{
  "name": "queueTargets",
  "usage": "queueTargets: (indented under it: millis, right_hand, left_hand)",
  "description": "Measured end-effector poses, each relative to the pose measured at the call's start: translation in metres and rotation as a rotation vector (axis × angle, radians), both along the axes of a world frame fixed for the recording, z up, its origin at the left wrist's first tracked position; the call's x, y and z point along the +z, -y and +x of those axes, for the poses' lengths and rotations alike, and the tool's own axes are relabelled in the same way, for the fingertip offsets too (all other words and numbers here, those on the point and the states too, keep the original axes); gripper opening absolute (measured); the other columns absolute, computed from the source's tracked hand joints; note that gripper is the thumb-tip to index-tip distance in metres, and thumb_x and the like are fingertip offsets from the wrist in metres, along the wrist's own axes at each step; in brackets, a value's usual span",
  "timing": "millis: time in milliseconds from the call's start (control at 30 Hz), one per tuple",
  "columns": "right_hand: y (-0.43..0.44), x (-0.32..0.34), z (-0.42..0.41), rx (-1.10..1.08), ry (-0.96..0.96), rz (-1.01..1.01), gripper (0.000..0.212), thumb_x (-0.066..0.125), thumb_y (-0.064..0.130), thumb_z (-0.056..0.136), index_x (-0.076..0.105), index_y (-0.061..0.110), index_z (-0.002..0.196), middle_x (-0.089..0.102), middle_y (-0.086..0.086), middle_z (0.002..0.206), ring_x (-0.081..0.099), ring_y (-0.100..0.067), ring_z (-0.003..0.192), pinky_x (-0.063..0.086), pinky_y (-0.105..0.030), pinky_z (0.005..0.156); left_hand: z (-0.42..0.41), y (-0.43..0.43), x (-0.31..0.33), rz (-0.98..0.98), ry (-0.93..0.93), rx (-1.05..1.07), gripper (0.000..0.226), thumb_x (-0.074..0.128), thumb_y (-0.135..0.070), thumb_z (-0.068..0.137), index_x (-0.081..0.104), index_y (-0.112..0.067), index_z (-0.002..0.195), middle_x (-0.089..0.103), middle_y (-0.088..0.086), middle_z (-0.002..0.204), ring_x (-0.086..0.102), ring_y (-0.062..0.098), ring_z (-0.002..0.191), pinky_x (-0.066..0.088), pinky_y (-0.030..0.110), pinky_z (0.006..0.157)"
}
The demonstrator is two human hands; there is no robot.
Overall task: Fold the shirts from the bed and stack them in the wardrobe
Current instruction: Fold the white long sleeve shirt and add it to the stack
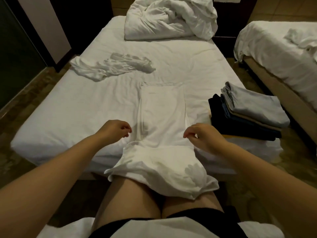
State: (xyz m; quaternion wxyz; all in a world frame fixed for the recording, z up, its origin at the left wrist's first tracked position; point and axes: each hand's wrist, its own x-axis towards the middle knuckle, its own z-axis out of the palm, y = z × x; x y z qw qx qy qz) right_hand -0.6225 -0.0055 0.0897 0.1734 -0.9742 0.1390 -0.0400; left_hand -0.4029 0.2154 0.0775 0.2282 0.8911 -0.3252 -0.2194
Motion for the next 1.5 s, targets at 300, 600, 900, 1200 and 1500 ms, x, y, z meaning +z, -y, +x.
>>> queueTargets:
  millis: [300, 600, 900, 1200, 1500]
  right_hand:
    - [0.059, -0.040, 0.072, -0.132, -0.181, 0.073, 0.030, 0.047, 0.023, 0.093, 0.060, 0.023, 0.120, 0.060, 0.002, 0.120, 0.051, -0.018, 0.112, 0.040, -0.029, 0.088]
    - [0.127, -0.124, 0.165, -0.326, -0.202, 0.236, 0.047, 0.045, 0.030, 0.096, 0.039, 0.015, 0.140, 0.035, -0.006, 0.147, 0.035, -0.028, 0.131, 0.031, -0.035, 0.108]
    - [0.194, -0.164, 0.253, -0.638, 0.187, 0.318, 0.028, 0.050, 0.026, 0.092, 0.054, 0.021, 0.119, 0.057, -0.007, 0.118, 0.056, -0.029, 0.105, 0.041, -0.035, 0.086]
    - [0.245, -0.172, 0.298, -0.600, 0.224, 0.294, 0.048, 0.055, 0.033, 0.088, 0.042, 0.033, 0.134, 0.042, 0.000, 0.131, 0.053, -0.023, 0.112, 0.040, -0.032, 0.089]
    - [0.270, -0.150, 0.301, -0.488, 0.102, 0.349, 0.038, 0.051, 0.025, 0.090, 0.051, 0.037, 0.126, 0.043, 0.004, 0.127, 0.056, -0.015, 0.100, 0.041, -0.026, 0.080]
  left_hand:
    - [0.050, 0.070, -0.020, 0.037, 0.028, 0.078, 0.025, 0.048, -0.023, 0.095, 0.064, -0.016, 0.113, 0.067, 0.005, 0.107, 0.061, 0.021, 0.097, 0.048, 0.030, 0.082]
    - [0.113, 0.158, -0.098, 0.021, -0.141, 0.217, 0.049, 0.047, -0.022, 0.096, 0.035, -0.011, 0.143, 0.039, 0.009, 0.146, 0.039, 0.025, 0.132, 0.030, 0.032, 0.107]
    - [0.205, 0.229, -0.133, -0.453, -0.485, 0.492, 0.040, 0.059, -0.023, 0.091, 0.052, -0.022, 0.130, 0.058, 0.000, 0.127, 0.056, 0.019, 0.113, 0.044, 0.037, 0.100]
    - [0.248, 0.279, -0.148, -0.739, -0.710, 0.603, 0.012, 0.067, -0.014, 0.084, 0.067, -0.017, 0.096, 0.072, 0.002, 0.090, 0.070, 0.016, 0.078, 0.056, 0.027, 0.069]
    - [0.251, 0.275, -0.151, -0.801, -0.782, 0.608, 0.015, 0.067, -0.008, 0.082, 0.067, -0.011, 0.097, 0.071, 0.008, 0.088, 0.068, 0.017, 0.072, 0.055, 0.026, 0.062]
